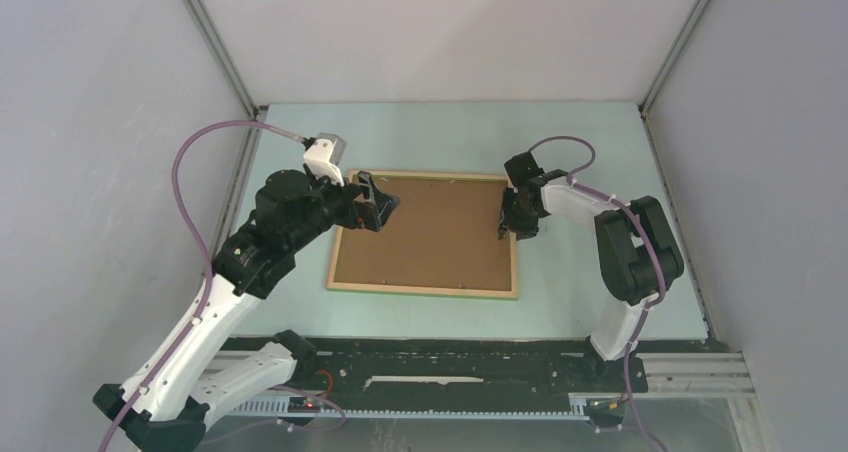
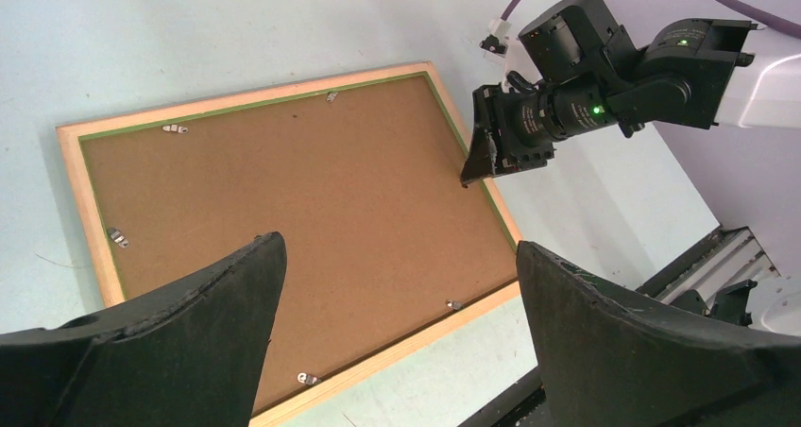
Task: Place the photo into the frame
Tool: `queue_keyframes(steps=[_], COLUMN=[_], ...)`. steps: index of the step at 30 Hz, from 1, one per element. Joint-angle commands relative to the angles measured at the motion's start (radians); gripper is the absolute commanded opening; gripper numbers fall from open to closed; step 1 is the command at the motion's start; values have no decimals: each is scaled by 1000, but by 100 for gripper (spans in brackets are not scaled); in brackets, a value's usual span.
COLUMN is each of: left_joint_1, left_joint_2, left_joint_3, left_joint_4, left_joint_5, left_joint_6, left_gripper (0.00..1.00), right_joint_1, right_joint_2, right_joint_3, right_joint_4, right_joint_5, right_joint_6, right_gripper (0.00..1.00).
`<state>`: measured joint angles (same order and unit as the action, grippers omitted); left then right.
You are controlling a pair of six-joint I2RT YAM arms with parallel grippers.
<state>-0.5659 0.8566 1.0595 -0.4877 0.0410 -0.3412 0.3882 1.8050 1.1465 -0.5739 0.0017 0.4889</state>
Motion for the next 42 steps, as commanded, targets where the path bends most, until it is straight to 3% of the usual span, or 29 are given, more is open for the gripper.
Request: queue_keyframes(steps=[1,10,13,16,20,28,35,42], left_joint_1=[8,9,9,9,10,12,14,14], left_joint_2=[-10,-5,-5,-4,-4,-4,-5,-1], left_joint_3=[-26,-25,-26,-25,-26,-27,-27,-27], left_joint_4=[38,38,38,38,39,41,41,41], left_joint_5=[21,20,25,23,26,33,37,38], left_joint_6=[-5,-5,-6,-6,-7,-9,-9,-10], left_gripper=[100,100,100,100,100,100,100,100], right_joint_1=[3,-18,-17,-12,-9,-27,-35,-43], right_joint_2=[-4,-5,-1,-1,-17,-115,-115,-81], right_joint_3=[-30,-39,-39,-39,-41,-47,-48,-48], right_joint_4=[-36,-16,-15,-13,-23,-30,-22,-5], right_joint_5=[54,38,43,44,30,-33,-34,-31], right_joint_6=[-17,-46,-57,-70,-81,-76,-79,-80], right_gripper=[46,25,23,26,41,52,55,50])
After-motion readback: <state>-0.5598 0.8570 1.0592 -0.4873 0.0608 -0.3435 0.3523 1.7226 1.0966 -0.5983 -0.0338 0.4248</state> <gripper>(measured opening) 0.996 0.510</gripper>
